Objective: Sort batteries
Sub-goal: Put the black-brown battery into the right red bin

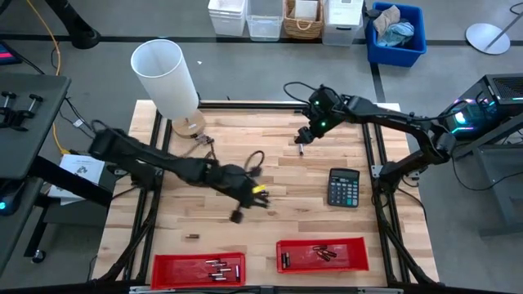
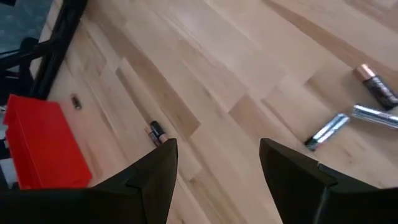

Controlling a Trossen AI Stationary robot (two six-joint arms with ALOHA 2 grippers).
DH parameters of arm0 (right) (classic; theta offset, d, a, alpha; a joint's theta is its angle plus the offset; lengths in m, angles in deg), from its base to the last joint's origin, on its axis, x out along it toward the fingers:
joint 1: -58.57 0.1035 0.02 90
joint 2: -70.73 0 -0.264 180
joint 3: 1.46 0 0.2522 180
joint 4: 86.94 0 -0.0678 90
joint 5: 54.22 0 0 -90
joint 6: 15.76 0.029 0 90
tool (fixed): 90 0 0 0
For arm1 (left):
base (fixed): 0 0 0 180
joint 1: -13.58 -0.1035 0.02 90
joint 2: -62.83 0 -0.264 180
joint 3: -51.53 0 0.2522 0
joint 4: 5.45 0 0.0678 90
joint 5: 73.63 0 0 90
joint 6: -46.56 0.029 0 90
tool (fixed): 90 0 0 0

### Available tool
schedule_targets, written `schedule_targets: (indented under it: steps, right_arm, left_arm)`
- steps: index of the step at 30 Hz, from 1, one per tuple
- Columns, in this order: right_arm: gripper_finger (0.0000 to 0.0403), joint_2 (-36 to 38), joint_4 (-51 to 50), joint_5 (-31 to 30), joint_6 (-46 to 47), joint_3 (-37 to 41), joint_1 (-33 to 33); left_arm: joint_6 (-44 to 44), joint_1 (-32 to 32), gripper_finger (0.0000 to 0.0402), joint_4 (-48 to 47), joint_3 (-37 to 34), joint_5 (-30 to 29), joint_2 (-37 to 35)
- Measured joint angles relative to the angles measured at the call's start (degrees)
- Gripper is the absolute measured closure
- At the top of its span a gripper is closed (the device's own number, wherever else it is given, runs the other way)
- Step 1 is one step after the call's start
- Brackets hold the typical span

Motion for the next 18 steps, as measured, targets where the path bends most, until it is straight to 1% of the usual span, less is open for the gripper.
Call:
schedule_targets:
  steps: [2,3,6,7,10,12,14,16,18]
  right_arm:
    - [0.0181,0.00,0.22,0.14,0.97,0.00,0.44]
    - [0.0181,0.03,0.12,0.12,1.36,0.00,0.56]
    - [0.0181,0.09,0.24,0.08,1.62,0.00,0.77]
    - [0.0181,0.09,0.27,0.05,1.67,0.00,0.77]
    - [0.0181,0.09,0.93,-0.74,1.60,0.00,0.77]
    - [0.0181,0.09,1.35,-1.17,1.32,0.00,0.71]
    - [0.0181,0.10,1.61,-1.46,1.05,0.00,0.60]
    - [0.0181,0.11,1.79,-2.47,0.37,0.00,0.61]
    - [0.0181,0.11,1.96,-3.55,-0.27,0.00,0.62]
  left_arm:
    - [1.04,-0.04,0.0374,8.40,1.70,0.71,5.75]
    - [1.00,0.18,0.0374,10.28,3.39,0.76,8.74]
    - [0.44,1.25,0.0374,11.73,10.51,1.21,16.88]
    - [0.58,1.55,0.0374,12.14,13.22,2.47,19.11]
    - [1.02,1.70,0.0374,12.56,19.82,10.88,24.17]
    - [1.55,1.44,0.0374,12.05,22.43,18.59,26.64]
    - [1.77,1.30,0.0374,11.91,24.73,24.46,29.24]
    - [1.99,1.60,0.0374,11.16,25.76,27.96,30.91]
    - [2.89,2.50,0.0374,12.09,26.99,29.53,32.79]
